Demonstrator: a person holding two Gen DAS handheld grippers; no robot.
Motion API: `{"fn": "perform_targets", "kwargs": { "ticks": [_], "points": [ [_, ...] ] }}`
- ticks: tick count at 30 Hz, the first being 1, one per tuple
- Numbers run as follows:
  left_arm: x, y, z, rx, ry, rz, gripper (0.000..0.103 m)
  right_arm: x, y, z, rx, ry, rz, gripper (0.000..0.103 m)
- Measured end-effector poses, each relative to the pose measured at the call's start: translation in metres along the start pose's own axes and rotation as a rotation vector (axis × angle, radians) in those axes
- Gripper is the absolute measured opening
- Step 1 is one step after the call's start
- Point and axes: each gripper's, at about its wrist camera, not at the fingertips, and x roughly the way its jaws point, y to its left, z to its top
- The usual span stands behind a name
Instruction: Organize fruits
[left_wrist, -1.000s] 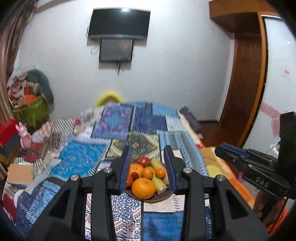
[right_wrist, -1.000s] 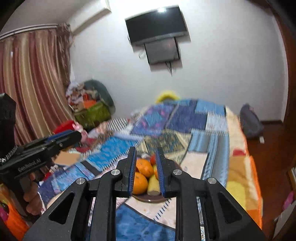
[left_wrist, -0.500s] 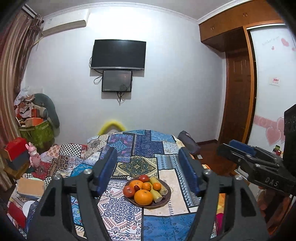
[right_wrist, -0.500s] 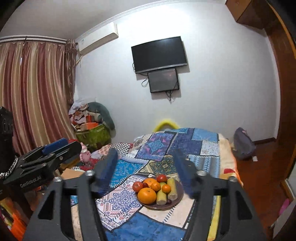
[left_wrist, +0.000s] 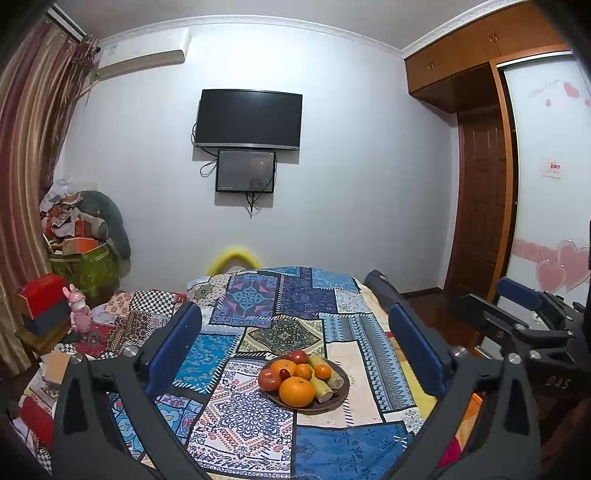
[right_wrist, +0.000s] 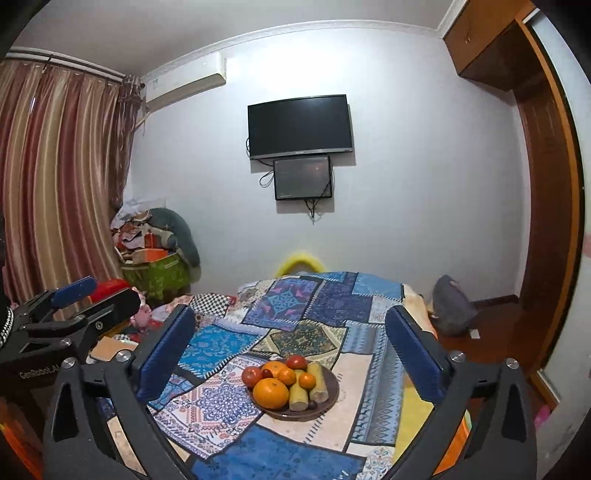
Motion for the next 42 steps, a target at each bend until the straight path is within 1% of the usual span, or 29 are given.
{"fn": "perform_targets", "kwargs": {
  "ticks": [16,42],
  "points": [
    [-0.01,-0.011,-0.004,0.038,-0.023,0.004,0.103,-0.01,0.004,0.0,-0.004,-0.021,-0.027,0.103],
    [-0.012,-0.009,-0.002,0.024,-0.021,0.003,0.103,-0.015,0.002,0.003,0.008,-0.032,-0.034,0.103]
  ]
}}
